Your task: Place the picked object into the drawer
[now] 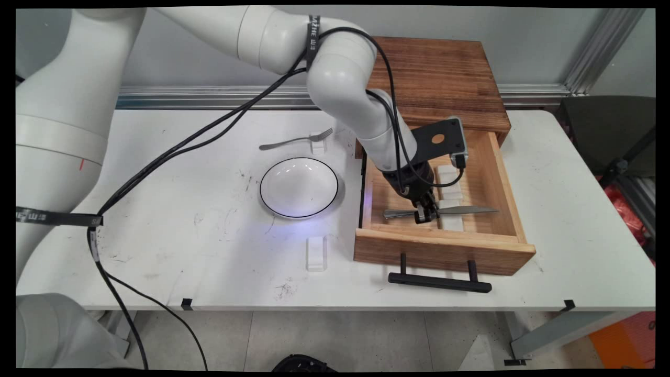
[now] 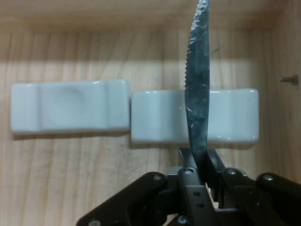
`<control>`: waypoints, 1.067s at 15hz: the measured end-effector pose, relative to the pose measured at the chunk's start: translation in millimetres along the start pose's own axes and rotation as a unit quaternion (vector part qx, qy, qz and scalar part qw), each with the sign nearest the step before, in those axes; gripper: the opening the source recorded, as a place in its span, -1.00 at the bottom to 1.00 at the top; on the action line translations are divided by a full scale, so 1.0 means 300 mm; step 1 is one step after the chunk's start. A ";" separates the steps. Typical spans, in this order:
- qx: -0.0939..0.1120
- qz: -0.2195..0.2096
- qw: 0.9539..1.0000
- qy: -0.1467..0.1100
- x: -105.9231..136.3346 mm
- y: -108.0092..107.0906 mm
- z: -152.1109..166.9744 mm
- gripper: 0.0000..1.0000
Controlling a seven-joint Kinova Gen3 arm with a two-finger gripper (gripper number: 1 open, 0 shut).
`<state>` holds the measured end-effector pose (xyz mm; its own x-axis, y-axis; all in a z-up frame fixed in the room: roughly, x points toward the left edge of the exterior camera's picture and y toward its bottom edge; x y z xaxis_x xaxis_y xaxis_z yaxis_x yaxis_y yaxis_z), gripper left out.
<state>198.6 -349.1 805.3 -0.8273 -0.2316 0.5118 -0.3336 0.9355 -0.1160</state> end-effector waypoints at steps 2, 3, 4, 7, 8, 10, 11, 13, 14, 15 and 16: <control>0.000 0.000 1.000 0.001 -0.004 -0.003 0.014 -1.00; -0.001 -0.001 1.000 0.001 -0.007 -0.004 0.022 -1.00; -0.001 -0.001 1.000 0.001 -0.009 -0.005 0.027 -1.00; -0.001 -0.002 1.000 0.002 -0.014 -0.006 0.039 -1.00; -0.001 -0.002 1.000 0.002 -0.015 -0.007 0.044 -1.00; -0.002 -0.003 1.000 0.002 -0.019 -0.007 0.053 -1.00; -0.002 -0.004 1.000 0.003 -0.020 -0.008 0.057 -1.00; -0.003 -0.004 1.000 0.003 -0.022 -0.008 0.063 -1.00; -0.003 -0.005 1.000 0.004 -0.022 -0.008 0.065 -1.00; -0.003 -0.005 1.000 0.004 -0.023 -0.009 0.067 -1.00; -0.004 -0.005 1.000 0.005 -0.024 -0.009 0.072 -1.00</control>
<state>195.7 -355.8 783.6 -0.8192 -0.2390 0.5213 -0.3387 0.9352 -0.1036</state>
